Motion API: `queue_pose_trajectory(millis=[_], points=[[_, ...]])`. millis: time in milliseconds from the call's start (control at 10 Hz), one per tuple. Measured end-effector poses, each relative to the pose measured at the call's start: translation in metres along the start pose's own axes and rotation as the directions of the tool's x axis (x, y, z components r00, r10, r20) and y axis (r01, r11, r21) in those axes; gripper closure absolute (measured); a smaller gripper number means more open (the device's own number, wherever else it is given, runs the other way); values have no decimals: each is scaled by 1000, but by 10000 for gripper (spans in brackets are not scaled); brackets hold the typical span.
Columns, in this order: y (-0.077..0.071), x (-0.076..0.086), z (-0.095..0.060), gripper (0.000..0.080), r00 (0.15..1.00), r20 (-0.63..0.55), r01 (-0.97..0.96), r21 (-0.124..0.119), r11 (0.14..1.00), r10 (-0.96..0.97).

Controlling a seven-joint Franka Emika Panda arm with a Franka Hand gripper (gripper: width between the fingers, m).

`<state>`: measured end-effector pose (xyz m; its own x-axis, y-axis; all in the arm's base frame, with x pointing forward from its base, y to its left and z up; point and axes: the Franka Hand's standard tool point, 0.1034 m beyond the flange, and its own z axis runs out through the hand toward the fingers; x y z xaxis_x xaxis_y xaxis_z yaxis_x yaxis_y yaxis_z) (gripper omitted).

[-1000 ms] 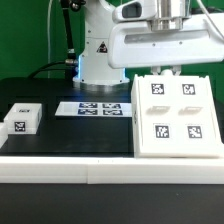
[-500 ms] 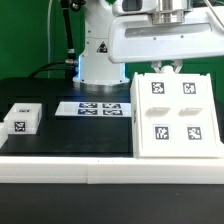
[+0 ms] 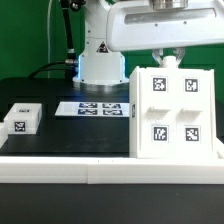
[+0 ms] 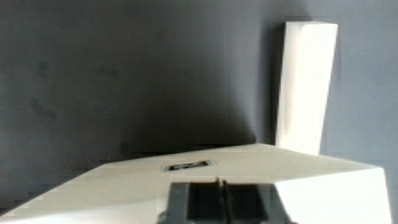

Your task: Assemble cabinet

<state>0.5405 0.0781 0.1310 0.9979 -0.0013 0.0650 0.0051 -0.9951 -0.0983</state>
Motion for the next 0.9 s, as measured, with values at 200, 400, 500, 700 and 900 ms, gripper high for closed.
queue_pose_trajectory(millis=[200,400,500,700,900], points=[[0,-1,1,797,1000,3,0,0,1000,0],[0,-2,1,797,1000,3,0,0,1000,0],[0,-1,1,797,1000,5,2,-1,1000,-2],[-3,3,-4,797,1000,19,5,3,1000,-5],[-8,14,-12,797,999,34,11,9,1000,-11]])
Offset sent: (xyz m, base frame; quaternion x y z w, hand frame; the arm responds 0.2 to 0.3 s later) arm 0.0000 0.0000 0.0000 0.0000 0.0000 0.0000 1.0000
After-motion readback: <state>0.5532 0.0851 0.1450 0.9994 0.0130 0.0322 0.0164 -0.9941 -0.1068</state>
